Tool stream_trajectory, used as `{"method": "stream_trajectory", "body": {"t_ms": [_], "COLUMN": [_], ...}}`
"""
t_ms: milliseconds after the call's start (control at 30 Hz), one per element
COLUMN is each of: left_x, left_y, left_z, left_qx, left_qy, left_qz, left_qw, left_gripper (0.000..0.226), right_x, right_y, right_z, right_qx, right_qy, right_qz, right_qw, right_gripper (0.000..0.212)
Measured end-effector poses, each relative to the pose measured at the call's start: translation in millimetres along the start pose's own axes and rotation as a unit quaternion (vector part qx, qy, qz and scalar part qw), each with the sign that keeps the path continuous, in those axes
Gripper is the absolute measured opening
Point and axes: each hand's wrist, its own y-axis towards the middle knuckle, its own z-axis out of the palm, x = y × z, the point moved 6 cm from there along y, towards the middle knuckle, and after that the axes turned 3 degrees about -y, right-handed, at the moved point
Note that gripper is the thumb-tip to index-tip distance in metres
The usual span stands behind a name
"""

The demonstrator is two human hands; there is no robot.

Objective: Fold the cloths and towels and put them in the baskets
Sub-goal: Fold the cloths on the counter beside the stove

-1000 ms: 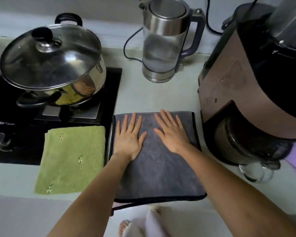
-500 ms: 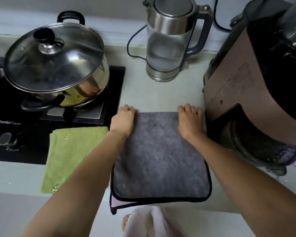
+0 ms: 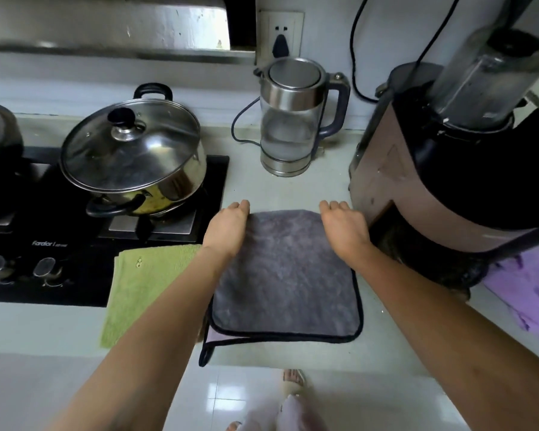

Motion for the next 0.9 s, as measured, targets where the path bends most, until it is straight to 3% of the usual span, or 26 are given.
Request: {"method": "stream_trajectory", "body": {"t_ms": [233, 367, 667, 900], "left_x": [-4, -2, -2, 1], "left_y": [-84, -131, -185, -197], "left_z": [8, 23, 41, 65], "left_qx": [0.02, 0.051, 0.075, 0.102], "left_qy": [0.035, 0.031, 0.063, 0.031], "left_qz": [0.06, 0.053, 0.027, 0.033], "left_qw": [0.997, 0.997, 0.995, 0.994], "left_gripper": [0.019, 0.033, 0.042, 0.054], "right_x": [12, 27, 47, 41], "right_y": [-99, -145, -197, -213], "right_z": [10, 24, 35, 57], "right_qx": [0.025, 0.05, 0.018, 0.035], "right_qy": [0.016, 0.008, -0.019, -0.023], "right_qz": [-0.075, -0.11, -0.084, -0.066], "right_qw": [0.997, 0.993, 0.996, 0.997], "right_gripper": [0.049, 0.06, 0.048, 0.066]}}
